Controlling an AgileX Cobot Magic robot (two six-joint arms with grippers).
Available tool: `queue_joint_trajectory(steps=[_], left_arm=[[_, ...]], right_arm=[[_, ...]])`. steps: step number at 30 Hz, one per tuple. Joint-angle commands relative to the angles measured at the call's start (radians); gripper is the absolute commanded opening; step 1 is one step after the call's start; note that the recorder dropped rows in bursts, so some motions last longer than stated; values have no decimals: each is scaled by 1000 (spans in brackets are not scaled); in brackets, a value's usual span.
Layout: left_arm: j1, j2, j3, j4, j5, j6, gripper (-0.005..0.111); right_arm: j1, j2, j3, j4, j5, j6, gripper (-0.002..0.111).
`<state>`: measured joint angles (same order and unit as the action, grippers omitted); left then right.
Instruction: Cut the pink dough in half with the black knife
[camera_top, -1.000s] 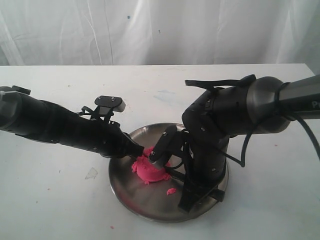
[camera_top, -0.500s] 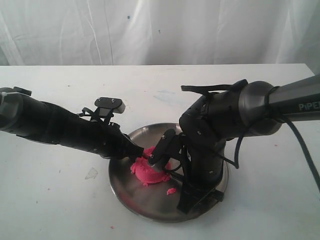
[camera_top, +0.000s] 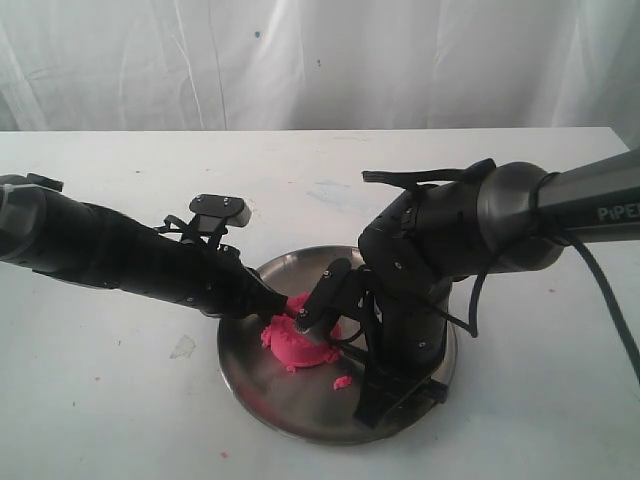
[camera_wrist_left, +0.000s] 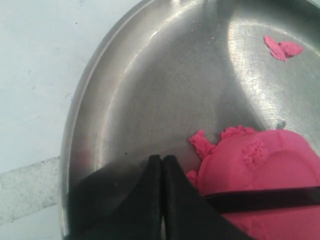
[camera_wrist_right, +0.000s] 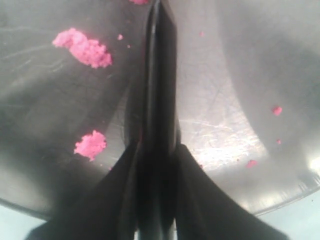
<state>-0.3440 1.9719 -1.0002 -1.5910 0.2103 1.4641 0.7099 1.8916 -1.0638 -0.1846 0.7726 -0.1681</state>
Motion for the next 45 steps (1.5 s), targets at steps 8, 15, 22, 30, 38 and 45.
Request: queue_joint_trajectory(steps=[8,15,22,30,38,45], left_arm=[[-5,30,23,50,-16,14,0],[-5,30,23,50,-9,15,0],[-5,30,23,50,-9,17,0],[-5,30,23,50,-9,19,0],[-5,30,23,50,-9,21,0],[-5,30,23,50,-9,28,0]], right_arm=[[4,36,7,36,-76,-1,0],[4,36,7,36,-76,9,0],[4,36,7,36,-81,30,17],[4,36,7,36,-84,40,31],[4,28,1,36,-80,42,31],[4,11,1,36,-72,42,23]])
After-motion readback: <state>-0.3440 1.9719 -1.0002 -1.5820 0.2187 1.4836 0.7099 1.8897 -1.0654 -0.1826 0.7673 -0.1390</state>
